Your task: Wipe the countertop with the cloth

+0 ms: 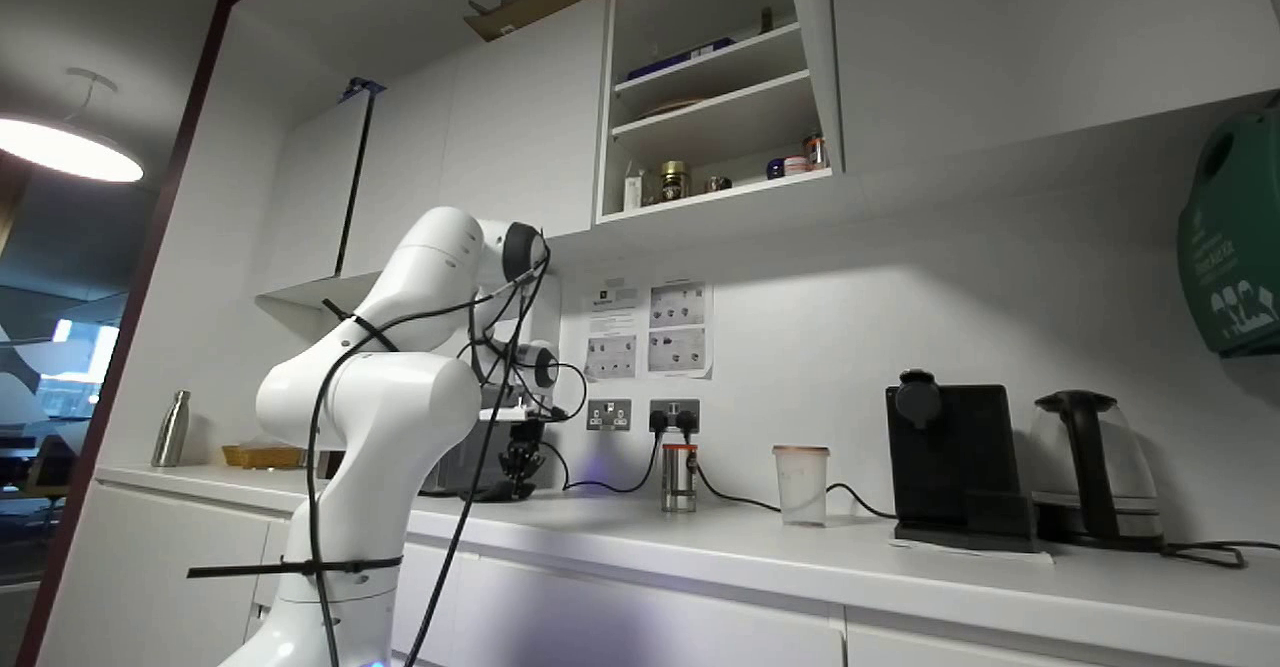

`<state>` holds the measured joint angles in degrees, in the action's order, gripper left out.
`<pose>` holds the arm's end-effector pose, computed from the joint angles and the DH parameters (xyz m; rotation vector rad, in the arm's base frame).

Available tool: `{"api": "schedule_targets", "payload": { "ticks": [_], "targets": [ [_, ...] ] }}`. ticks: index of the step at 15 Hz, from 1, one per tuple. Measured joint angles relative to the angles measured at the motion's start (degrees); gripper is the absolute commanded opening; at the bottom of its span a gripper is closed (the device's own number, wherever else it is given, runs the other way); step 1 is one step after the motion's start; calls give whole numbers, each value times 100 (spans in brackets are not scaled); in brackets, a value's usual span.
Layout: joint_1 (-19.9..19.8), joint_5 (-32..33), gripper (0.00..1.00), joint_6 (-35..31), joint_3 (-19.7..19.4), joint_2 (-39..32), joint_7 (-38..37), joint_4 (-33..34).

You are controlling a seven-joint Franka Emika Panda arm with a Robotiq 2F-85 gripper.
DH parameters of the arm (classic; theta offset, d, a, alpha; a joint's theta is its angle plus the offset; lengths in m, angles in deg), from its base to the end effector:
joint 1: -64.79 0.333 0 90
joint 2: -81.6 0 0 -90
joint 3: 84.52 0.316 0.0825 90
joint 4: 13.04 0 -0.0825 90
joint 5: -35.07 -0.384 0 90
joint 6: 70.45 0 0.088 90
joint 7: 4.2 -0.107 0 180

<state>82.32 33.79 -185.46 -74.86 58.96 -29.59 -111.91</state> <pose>0.5760 0.2870 0.3496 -3.1062 -0.0180 0.2094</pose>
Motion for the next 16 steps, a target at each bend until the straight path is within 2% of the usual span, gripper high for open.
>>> {"api": "schedule_targets", "payload": {
  "ticks": [3, 10, 16],
  "targets": [
    [-126, -315, 1, -26, -4, 404, 307, -596],
    [-660, -1026, 1, -93, -129, 1874, 885, -2636],
    [-1213, -1076, 1, -267, -589, 3217, 951, -4234]
  ]
}}
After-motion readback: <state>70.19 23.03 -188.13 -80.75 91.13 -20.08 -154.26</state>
